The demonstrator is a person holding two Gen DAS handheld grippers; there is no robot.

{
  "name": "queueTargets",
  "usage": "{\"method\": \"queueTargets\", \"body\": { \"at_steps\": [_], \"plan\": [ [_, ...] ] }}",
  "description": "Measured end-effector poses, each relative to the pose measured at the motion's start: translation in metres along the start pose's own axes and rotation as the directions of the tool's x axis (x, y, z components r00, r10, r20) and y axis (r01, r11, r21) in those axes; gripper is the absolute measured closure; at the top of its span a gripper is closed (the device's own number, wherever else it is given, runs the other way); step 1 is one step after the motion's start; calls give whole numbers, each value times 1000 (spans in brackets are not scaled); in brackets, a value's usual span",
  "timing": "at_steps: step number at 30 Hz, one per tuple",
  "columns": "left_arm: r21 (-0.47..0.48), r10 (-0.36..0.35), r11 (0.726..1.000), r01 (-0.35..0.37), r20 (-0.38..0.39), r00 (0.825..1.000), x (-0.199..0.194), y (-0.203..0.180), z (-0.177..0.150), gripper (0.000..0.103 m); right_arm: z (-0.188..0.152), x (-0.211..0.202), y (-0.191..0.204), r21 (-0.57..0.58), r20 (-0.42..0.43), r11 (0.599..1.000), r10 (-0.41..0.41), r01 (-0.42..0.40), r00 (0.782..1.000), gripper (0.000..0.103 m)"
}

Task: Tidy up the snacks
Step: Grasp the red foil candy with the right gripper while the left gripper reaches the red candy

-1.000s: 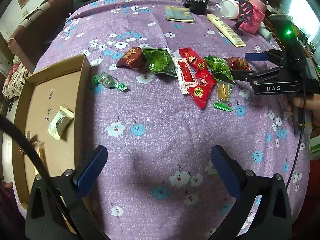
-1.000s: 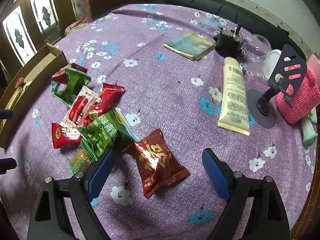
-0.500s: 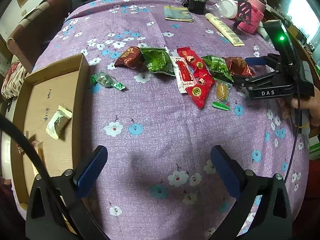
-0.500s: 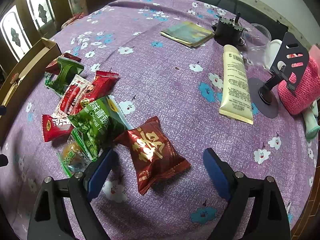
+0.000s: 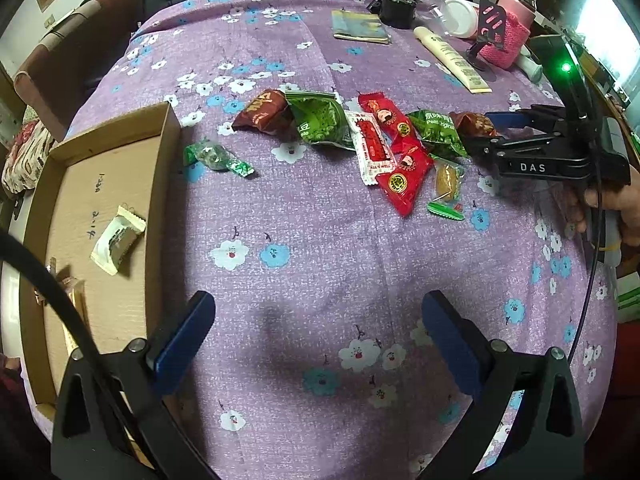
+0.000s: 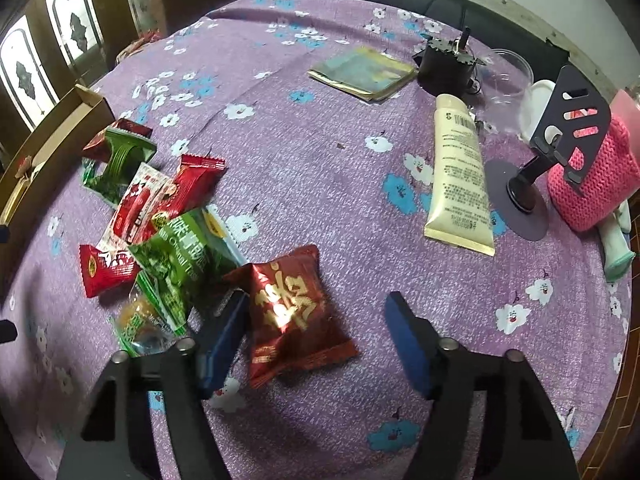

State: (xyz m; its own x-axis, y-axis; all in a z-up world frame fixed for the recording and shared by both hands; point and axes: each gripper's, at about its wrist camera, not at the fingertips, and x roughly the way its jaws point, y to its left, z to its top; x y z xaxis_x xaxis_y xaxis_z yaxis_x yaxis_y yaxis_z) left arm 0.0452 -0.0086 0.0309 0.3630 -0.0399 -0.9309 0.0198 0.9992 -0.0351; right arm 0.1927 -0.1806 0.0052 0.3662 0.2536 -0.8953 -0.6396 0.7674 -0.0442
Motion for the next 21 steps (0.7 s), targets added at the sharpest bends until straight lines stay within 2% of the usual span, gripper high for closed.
{"method": "queueTargets", "body": {
  "at_steps": [4, 6, 11, 16, 21],
  "plan": [
    [4, -2, 1000, 2, 0, 1000, -1, -1, 0, 0, 2, -1, 2, -11, -5, 1000, 9, -9, 1000, 53],
    [3, -4, 1000, 4, 2, 1000, -1, -1, 0, 0, 3, -2, 2, -12, -8, 1000, 6, -6, 1000, 64],
    [4, -5, 1000, 5, 2, 1000, -2, -2, 0, 0, 3, -4, 0, 11, -7, 999, 33, -33, 999, 69],
    [0, -14, 1000, 14, -3, 1000, -1, -2, 5, 0, 0, -7, 3, 16, -5, 999, 48, -48, 999, 70],
    [-36, -63, 997, 62, -8, 998, -1, 10, 22, 1, -2, -28, -2, 57, 56, 997, 51, -54, 997, 71]
  ]
}}
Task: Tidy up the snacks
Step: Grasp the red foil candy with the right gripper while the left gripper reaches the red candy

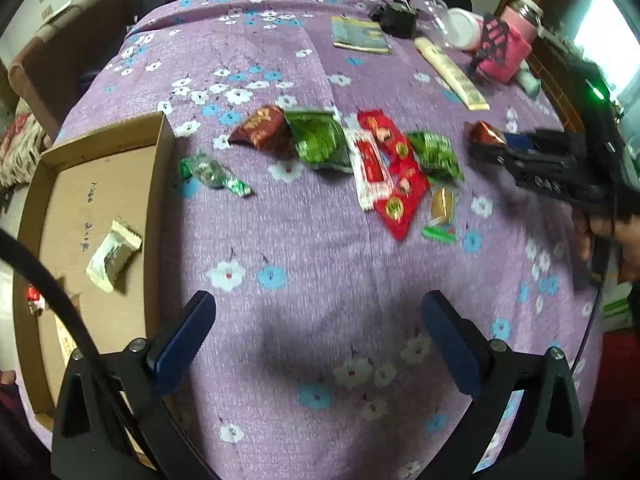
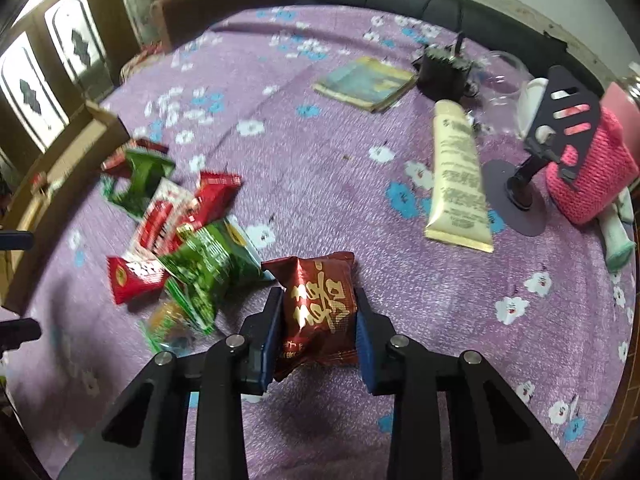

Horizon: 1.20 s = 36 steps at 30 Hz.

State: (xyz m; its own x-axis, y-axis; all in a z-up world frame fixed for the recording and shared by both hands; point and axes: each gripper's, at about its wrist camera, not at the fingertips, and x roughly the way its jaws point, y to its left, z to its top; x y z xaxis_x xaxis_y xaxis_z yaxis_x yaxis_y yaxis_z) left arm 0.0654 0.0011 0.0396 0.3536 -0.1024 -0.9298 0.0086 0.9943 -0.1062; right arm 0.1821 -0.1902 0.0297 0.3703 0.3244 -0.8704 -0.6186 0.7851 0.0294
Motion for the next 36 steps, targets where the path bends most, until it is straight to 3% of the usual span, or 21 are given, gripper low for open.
{"method": "queueTargets", "body": {
  "at_steps": [6, 13, 16, 23, 26, 28, 32, 36],
  "plan": [
    [-5, -40, 999, 39, -15, 999, 5, 9, 39, 1, -7, -31, 1, 18, 70, 1000, 9, -11, 998, 70],
    [149, -5, 989, 5, -4, 1000, 27, -34, 54, 2, -26, -48, -8, 72, 107, 997, -5, -3, 994, 70],
    [232, 31, 972, -25, -21, 999, 44, -49, 58, 9, -33, -52, -16, 99, 116, 995, -9, -3, 993, 70],
    [387, 23, 922, 16, -96, 995, 75, -77, 64, 9, -46, -60, -30, 147, 135, 989, -9, -11, 991, 70],
    [421, 51, 907, 3, -116, 992, 85, -86, 68, 4, -50, -63, -33, 159, 145, 987, -4, -19, 989, 70],
    [451, 105, 892, -30, -142, 984, 97, -92, 70, 0, -52, -65, -33, 163, 151, 986, -1, -24, 989, 70],
    [375, 60, 927, 2, -153, 987, 103, -86, 78, 0, -53, -65, -34, 171, 161, 985, 7, -34, 987, 70],
    [356, 49, 935, -3, -121, 991, 104, -83, 77, 0, -55, -68, -34, 177, 172, 983, 9, -40, 985, 70]
  ]
}}
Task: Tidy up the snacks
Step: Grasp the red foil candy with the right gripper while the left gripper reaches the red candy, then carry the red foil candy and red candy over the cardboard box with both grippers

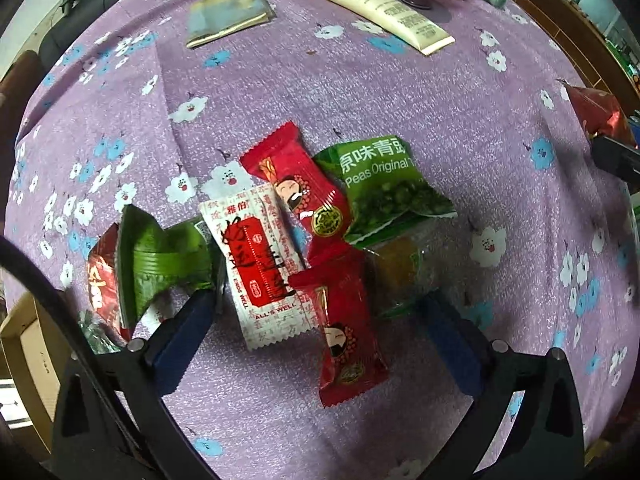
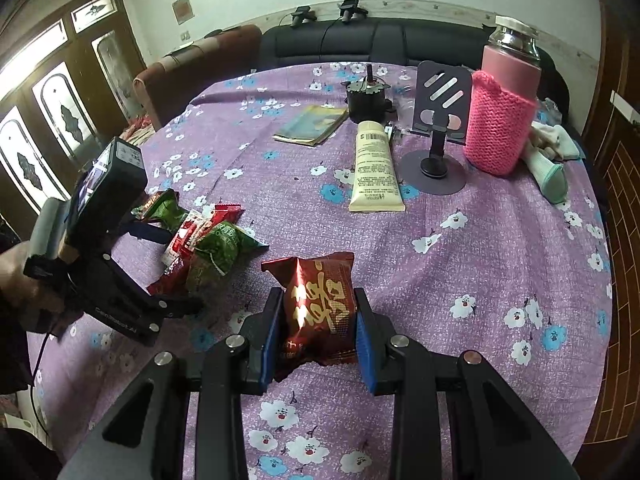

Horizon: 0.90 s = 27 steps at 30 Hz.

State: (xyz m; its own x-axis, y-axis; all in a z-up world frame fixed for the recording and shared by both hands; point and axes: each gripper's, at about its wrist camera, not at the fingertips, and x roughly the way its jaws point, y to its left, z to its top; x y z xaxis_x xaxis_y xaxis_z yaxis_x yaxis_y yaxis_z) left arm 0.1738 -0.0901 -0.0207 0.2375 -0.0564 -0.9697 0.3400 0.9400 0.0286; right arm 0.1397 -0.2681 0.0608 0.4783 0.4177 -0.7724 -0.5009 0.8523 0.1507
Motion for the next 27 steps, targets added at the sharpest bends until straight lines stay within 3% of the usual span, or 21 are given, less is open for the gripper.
{"method": "queueTargets", "body": {
  "at_steps": [2, 3, 4, 6, 11, 13, 16, 22, 27],
  "plan": [
    [-15, -3, 1000, 3, 28, 1000, -3, 3, -2, 8, 1, -1, 0, 4, 6, 1000, 4, -4, 1000, 70],
    [-28, -8, 1000, 9, 41, 999, -7, 6, -4, 20, 1, -1, 0, 3, 9, 1000, 5, -6, 1000, 70],
    [-49, -4, 999, 6, 53, 999, -11, 9, -4, 40, 1, -2, 1, 2, 10, 1000, 6, -6, 1000, 70],
    [-94, -2, 996, 7, 55, 998, -15, 17, 1, 56, 2, -2, 2, 0, 10, 1000, 9, -9, 1000, 70],
    [-104, -3, 995, 9, 56, 998, -15, 22, 2, 61, 4, -3, 7, -4, 16, 1000, 10, -10, 1000, 70],
    [-127, -4, 992, 13, 70, 998, -17, 26, 0, 74, 5, -3, 9, -5, 16, 1000, 13, -13, 1000, 70],
    [-163, -26, 986, 39, 80, 996, -15, 38, -6, 79, 6, -3, 12, -11, 18, 1000, 17, -17, 1000, 70],
    [-168, -50, 983, 68, 110, 993, -18, 46, -16, 82, 9, 0, 18, -19, 14, 1000, 22, -21, 1000, 70],
    [-153, -73, 983, 98, 157, 985, -47, 25, -22, 82, 11, 2, 22, -27, 11, 999, 23, -22, 1000, 70]
  ]
}}
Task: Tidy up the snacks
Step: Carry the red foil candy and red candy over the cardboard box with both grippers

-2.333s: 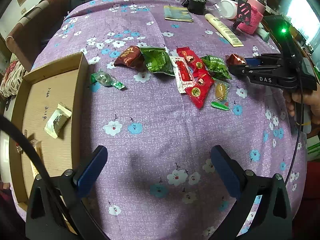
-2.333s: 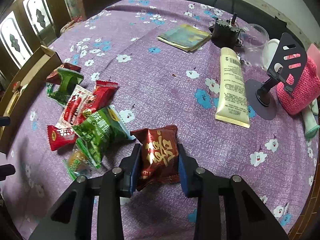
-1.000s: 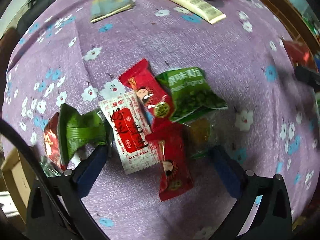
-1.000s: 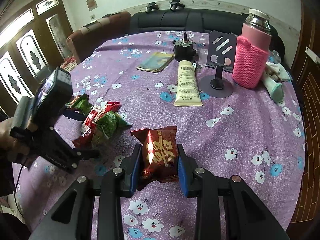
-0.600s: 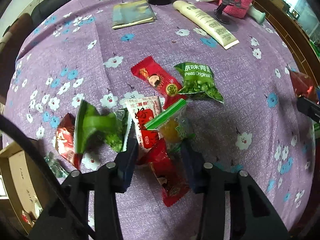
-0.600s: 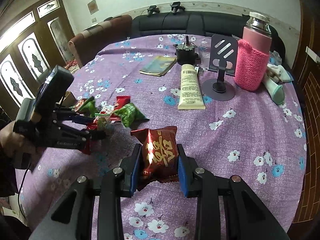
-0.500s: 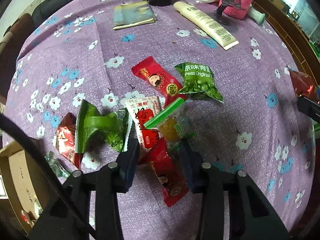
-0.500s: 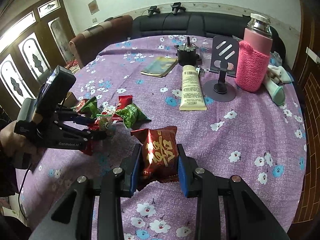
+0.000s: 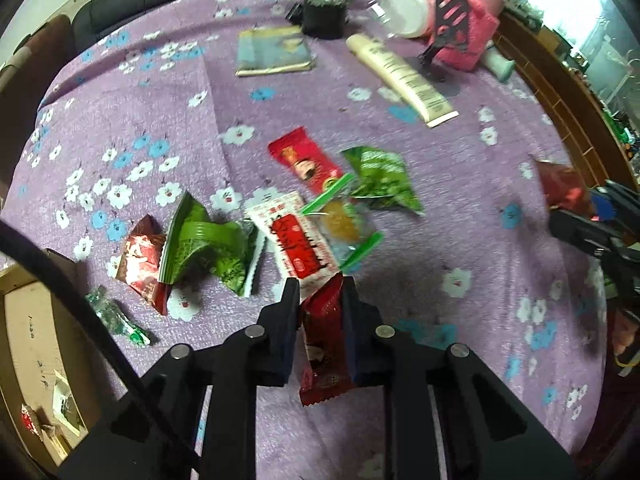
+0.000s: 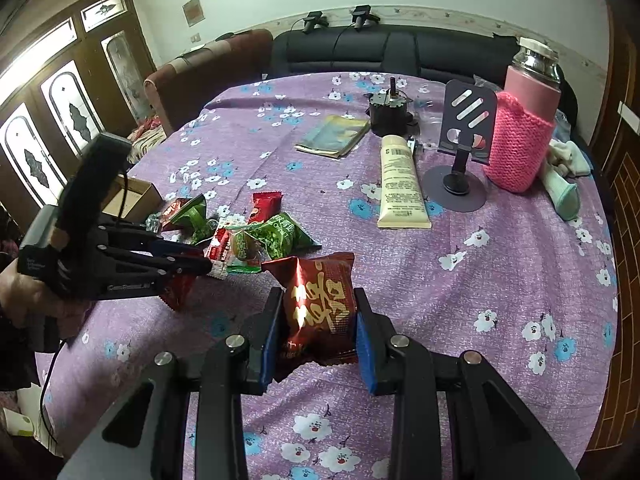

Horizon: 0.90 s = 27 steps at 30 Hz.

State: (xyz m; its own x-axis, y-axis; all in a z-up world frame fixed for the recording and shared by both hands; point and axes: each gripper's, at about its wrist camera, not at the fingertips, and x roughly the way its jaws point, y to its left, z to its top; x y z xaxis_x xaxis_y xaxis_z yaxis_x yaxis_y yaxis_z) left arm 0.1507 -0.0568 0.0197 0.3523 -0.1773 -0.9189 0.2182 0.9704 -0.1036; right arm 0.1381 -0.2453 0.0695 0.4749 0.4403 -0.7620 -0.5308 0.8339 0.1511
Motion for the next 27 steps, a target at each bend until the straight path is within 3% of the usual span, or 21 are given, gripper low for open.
{"method": "queueTargets", "body": {
  "at_steps": [10, 17, 21, 27],
  "plan": [
    [-26, -53, 998, 55, 67, 996, -51, -3, -28, 82, 6, -2, 15, -38, -3, 999, 7, -7, 1000, 70],
    [-143, -26, 989, 46, 137, 990, -103, 29, -60, 82, 21, -13, 51, -119, 10, 992, 39, -37, 999, 70],
    [-257, 32, 966, 8, 151, 988, -130, 67, -91, 82, 35, -15, 86, -185, 16, 980, 76, -72, 997, 70],
    [-423, 137, 903, -72, 125, 983, -151, 133, -133, 81, 51, -5, 153, -296, -2, 944, 152, -145, 988, 70]
  ]
}}
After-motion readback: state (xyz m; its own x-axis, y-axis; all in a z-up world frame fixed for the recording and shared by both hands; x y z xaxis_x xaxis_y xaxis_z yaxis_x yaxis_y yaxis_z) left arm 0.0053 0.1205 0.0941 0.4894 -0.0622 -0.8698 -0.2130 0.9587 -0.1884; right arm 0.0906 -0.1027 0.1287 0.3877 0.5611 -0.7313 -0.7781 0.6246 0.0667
